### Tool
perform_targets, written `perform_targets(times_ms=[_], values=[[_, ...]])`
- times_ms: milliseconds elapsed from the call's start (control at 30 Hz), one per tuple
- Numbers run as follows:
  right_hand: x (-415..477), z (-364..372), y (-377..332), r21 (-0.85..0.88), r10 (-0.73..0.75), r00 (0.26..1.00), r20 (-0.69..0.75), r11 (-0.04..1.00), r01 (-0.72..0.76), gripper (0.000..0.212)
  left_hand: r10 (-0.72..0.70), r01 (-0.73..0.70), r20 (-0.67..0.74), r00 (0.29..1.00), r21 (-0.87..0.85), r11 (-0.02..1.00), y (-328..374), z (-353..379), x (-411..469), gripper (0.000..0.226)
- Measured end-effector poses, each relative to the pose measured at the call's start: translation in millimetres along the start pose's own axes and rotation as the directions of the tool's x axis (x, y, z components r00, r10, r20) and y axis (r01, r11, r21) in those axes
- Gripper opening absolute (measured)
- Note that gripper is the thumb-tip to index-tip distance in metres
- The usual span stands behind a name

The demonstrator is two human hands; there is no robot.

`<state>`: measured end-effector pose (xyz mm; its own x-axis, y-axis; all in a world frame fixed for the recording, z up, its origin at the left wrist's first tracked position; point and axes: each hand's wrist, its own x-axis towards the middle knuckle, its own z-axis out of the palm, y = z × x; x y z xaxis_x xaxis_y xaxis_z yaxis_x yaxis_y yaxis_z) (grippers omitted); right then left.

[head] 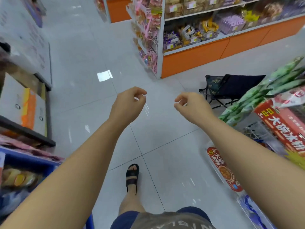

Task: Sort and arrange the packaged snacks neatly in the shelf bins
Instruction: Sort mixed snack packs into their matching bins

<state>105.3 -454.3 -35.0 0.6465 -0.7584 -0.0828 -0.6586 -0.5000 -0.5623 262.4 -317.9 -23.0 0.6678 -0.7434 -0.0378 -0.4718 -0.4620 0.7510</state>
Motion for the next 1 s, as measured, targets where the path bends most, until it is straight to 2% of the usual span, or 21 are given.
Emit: perform_targets(times_ms=[400, 667, 833, 1000], values=[[159.1, 1.2, -39.3, 0.058, 0.202, 0.975, -0.092, 0.979, -0.197, 0.016, 0.151, -0.156, 0.183, 0.971, 0.013, 0.988, -4.3, -33.4, 216.4, 0.02], [262.7, -20.5, -15.5, 0.069, 0.272, 0.953, -0.133, 0.962, -0.264, 0.017, 0.188, -0.198, 0.267, 0.945, 0.011, 0.98, 14.2, 10.7, 332.1, 0.019], [347.9, -52.5, 13.5, 0.092, 0.248, 0.957, -0.151, 0.967, -0.236, 0.016, 0.219, -0.231, 0.276, 0.936, 0.012, 0.973, 51.9, 50.2, 416.6, 0.018], [433.3, -97.6, 47.6, 0.094, 0.246, 0.958, -0.147, 0.968, -0.234, 0.006, 0.236, -0.249, 0.271, 0.933, 0.013, 0.968, 98.5, 85.1, 500.4, 0.02]])
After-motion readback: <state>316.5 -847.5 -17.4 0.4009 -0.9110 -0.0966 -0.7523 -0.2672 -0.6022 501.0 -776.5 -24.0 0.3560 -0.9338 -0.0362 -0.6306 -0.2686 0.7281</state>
